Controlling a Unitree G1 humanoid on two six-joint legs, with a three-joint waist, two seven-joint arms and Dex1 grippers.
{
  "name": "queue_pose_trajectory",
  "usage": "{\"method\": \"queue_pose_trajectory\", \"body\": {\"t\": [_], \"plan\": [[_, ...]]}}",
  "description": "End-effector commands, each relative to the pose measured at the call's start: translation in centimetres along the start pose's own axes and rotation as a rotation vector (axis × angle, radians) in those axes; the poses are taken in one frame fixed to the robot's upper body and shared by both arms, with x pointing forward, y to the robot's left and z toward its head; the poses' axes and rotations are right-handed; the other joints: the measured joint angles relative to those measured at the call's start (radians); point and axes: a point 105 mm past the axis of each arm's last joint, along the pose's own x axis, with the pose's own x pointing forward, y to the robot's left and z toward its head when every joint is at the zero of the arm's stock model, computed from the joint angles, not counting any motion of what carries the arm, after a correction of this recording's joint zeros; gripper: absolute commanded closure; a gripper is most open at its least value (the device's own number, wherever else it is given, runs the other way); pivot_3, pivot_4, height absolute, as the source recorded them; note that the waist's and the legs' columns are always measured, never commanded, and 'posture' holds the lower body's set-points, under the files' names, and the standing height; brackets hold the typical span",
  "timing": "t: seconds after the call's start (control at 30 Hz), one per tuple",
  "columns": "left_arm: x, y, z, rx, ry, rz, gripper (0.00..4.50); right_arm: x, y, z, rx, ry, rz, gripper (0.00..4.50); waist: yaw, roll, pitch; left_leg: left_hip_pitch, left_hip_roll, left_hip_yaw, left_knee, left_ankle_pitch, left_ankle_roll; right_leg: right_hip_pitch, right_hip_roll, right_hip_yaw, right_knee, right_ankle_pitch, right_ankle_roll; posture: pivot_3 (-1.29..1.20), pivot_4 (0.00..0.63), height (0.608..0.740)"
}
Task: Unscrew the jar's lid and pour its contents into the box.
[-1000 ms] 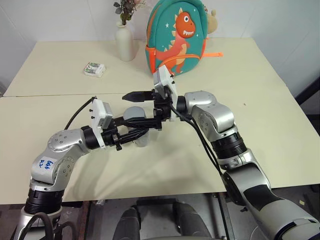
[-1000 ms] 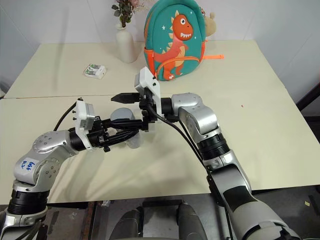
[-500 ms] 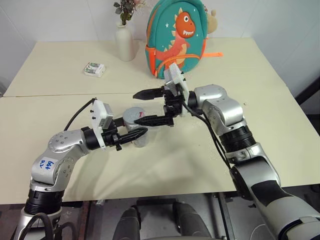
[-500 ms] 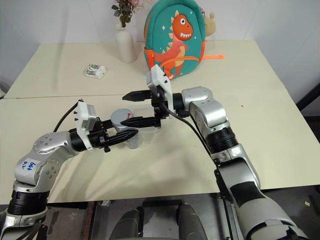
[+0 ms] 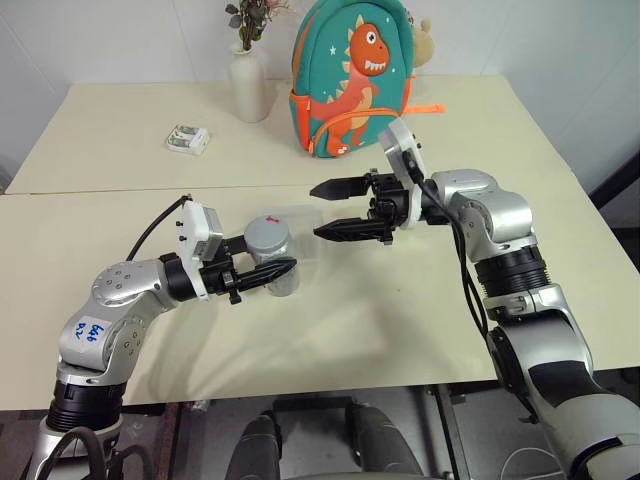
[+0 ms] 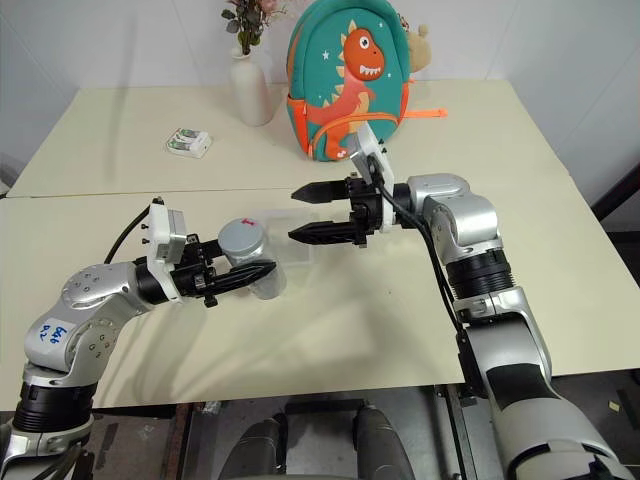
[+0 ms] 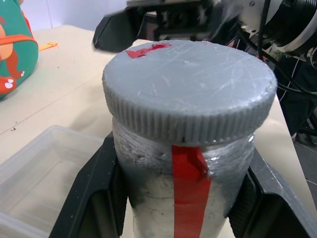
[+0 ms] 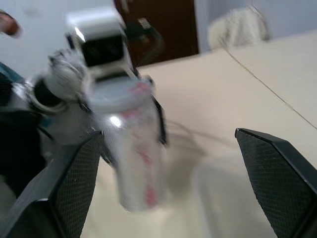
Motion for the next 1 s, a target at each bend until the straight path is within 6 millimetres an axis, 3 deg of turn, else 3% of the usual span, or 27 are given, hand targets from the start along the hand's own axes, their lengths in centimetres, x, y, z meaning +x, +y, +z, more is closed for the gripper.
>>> {"method": "queue_pose_trajectory", "body": {"t": [0.03, 0.27, 0.53, 1.0], "plan": [[-0.2, -0.1, 1.2, 0.053, -0.028, -0.008, 2.36, 1.4, 0.9, 1.6, -0.045, -0.038, 0.028, 0.04, 0.0, 0.0, 0.0, 0.0, 0.0, 0.0, 0.0, 0.0, 0.0, 0.0, 0.0, 0.0, 0.0, 0.0, 0.0, 0.0, 0.15, 0.74], [0.0, -0.2, 1.1, 0.049, -0.026, -0.019, 2.36, 4.5, 1.7, 0.3, -0.047, 0.031, 0.023, 0.04, 0.003, 0.0, 0.0, 0.0, 0.0, 0.0, 0.002, 0.0, 0.0, 0.0, 0.0, 0.0, 0.001, 0.0, 0.0, 0.0, 0.15, 0.74], [0.0, -0.2, 1.0, 0.047, -0.024, -0.02, 2.36, 6.0, 2.1, -0.1, -0.046, 0.043, 0.028, 0.04, 0.002, 0.0, 0.0, 0.0, 0.0, 0.0, 0.002, 0.0, 0.0, 0.0, 0.0, 0.0, 0.001, 0.0, 0.0, 0.0, 0.15, 0.74], [0.5, -0.7, 0.8, 0.036, -0.035, -0.028, 2.36, 5.4, 0.5, 0.4, -0.063, 0.025, -0.043, 0.04, 0.003, 0.0, 0.0, 0.0, 0.0, 0.0, 0.002, 0.0, 0.0, 0.0, 0.0, 0.0, 0.001, 0.0, 0.0, 0.0, 0.15, 0.74]]}}
